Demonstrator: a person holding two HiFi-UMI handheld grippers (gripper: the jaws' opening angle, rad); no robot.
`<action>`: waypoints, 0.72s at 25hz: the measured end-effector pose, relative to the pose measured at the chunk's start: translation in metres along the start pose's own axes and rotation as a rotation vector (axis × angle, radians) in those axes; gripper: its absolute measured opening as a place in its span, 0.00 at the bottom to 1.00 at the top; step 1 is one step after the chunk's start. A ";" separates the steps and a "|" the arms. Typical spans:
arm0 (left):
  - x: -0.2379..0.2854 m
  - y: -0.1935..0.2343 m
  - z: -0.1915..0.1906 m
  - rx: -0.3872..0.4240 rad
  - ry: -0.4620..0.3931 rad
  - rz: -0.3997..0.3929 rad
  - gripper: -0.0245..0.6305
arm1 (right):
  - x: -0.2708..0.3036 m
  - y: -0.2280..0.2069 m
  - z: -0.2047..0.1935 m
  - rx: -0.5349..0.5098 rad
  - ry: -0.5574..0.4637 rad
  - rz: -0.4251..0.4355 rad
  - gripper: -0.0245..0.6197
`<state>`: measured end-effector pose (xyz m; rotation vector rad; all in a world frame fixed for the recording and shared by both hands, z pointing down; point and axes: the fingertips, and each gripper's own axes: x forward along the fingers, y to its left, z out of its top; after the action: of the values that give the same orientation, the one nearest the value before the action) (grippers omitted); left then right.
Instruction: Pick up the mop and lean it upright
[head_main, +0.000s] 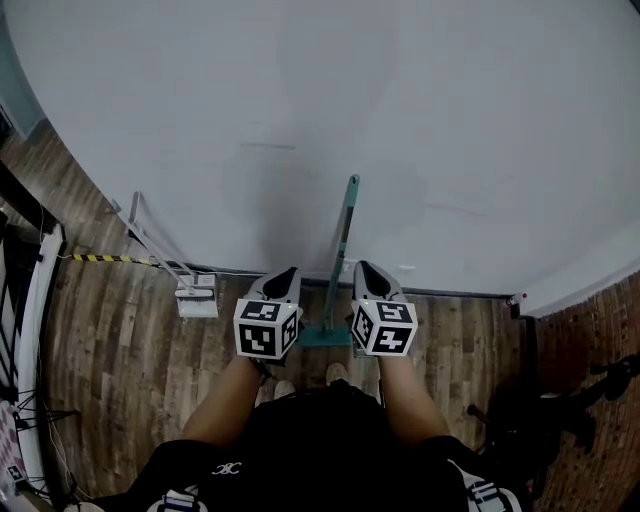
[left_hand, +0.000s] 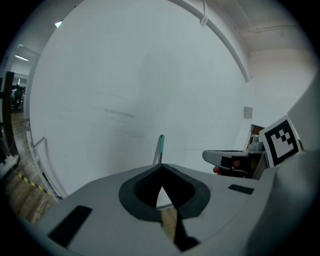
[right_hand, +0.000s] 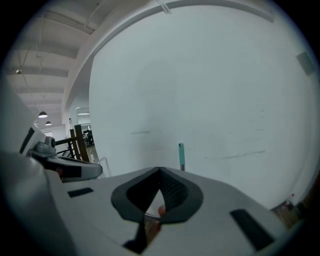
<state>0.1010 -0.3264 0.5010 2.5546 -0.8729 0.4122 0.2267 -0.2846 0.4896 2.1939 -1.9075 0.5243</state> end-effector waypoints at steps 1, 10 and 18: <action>0.003 0.002 0.001 -0.008 -0.004 0.020 0.04 | 0.008 -0.003 -0.001 -0.009 0.013 0.017 0.06; 0.019 0.006 0.008 -0.018 -0.015 0.169 0.04 | 0.080 -0.053 0.013 -0.046 0.011 0.008 0.06; 0.010 0.016 0.004 -0.054 -0.022 0.283 0.04 | 0.166 -0.065 0.016 -0.113 0.083 0.054 0.21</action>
<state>0.0991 -0.3449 0.5059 2.3961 -1.2427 0.4369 0.3109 -0.4328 0.5442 2.0240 -1.9087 0.4951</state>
